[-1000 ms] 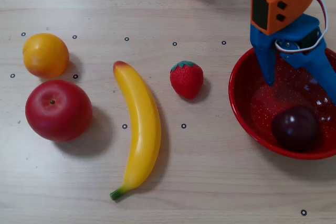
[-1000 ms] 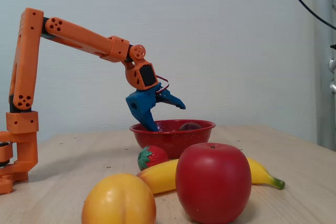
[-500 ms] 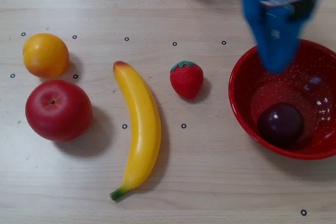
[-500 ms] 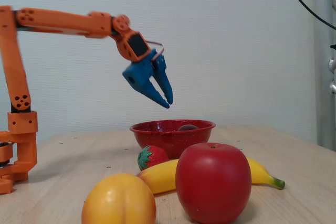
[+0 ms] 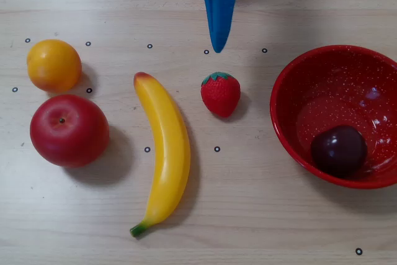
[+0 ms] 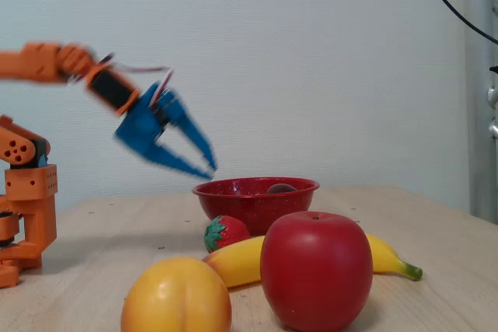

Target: Put plum in the red bowl.

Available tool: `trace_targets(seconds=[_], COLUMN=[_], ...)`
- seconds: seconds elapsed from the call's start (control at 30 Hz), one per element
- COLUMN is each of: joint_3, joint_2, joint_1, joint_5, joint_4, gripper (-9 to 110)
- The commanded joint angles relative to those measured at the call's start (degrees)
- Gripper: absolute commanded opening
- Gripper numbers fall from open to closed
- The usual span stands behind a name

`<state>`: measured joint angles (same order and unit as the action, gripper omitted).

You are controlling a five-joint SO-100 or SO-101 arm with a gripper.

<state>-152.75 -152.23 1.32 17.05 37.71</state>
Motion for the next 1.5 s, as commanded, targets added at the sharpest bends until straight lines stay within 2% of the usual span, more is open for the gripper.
trace_targets(seconds=[0.0, 0.4, 0.77, 1.47], joint_3=[-4.2, -24.9, -26.0, -26.0], joint_2=[-9.2, -32.8, -32.9, -32.9], joint_1=[-2.2, -3.5, -2.8, -2.4], joint_5=[-1.0, -8.6, -14.6, -12.1], joint_4=[-2.5, 1.0, 12.1, 12.7], gripper=[0, 0, 0, 0])
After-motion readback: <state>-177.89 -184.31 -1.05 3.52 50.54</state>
